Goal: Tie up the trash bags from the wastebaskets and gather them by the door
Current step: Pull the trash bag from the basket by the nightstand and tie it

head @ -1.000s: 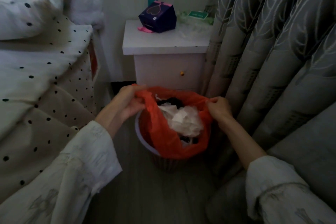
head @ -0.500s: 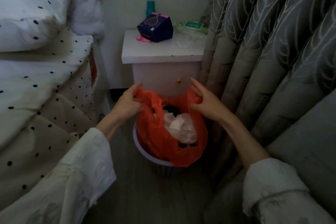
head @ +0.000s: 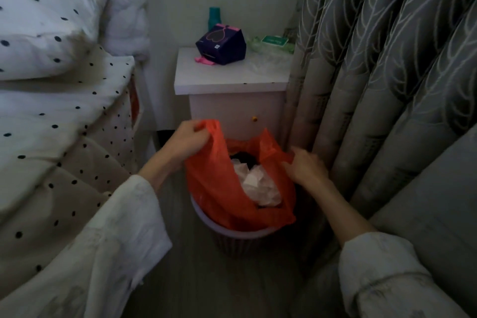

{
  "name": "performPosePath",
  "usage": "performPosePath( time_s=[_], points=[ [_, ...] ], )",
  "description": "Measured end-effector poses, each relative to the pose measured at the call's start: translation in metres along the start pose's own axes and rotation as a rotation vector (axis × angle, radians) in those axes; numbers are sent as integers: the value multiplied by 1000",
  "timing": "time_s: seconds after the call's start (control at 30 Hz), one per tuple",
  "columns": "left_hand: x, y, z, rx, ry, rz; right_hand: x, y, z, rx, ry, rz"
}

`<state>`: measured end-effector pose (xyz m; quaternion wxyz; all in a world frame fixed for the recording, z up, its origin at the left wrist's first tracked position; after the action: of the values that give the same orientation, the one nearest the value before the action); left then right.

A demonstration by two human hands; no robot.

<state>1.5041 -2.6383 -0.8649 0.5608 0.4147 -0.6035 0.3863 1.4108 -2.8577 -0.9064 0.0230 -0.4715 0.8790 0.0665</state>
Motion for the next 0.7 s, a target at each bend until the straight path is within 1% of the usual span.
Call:
performPosePath(
  time_s=[0.03,0.07,0.1,0.13,0.17,0.23,0.3,0.37,0.4,0.47,0.53,0.6,0.63,0.7],
  points=[
    [-2,-10,-4,107,172,-83,-2,1,3,-28,-18,-11],
    [-4,-18,-7,195,349,-170,-3,2,3,-17,-60,-18],
    [-5,-27,-7,250,507,-248,-6,2,0,30,-115,-25],
    [-6,-36,-7,278,604,-287,-9,2,-8,120,-173,-46],
    [-6,-44,-8,277,640,-295,-15,3,-19,225,-233,-81],
    [-9,-61,-11,255,637,-301,-30,6,-46,402,-405,-162],
    [-5,-67,-8,195,642,-288,-44,6,-71,470,-591,-222],
    [6,-62,-4,138,578,-214,-54,1,-86,496,-710,-268],
    [9,-61,-3,121,542,-166,-58,-1,-89,485,-745,-300],
    [7,-59,-5,123,504,-72,-59,-5,-86,397,-825,-356],
    [5,-53,-11,171,460,28,-54,-7,-76,305,-904,-354],
    [1,-42,-17,221,400,126,-43,-6,-62,321,-921,-287],
    [0,-37,-18,226,411,141,-35,-5,-54,342,-919,-233],
    [-4,-26,-19,179,434,171,-20,-2,-36,323,-933,-137]
  ],
)
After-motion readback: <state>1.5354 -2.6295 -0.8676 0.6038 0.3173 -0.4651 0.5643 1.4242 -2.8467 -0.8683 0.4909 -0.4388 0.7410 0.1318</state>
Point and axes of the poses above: each hand's wrist, its own y-axis away from the middle knuckle, its own z-axis out of the palm, x = y × z, the point moved 4 cm from there along -y, towards the middle knuckle, and after that the axes turned 14 degrees about y, right-handed, at the moved point
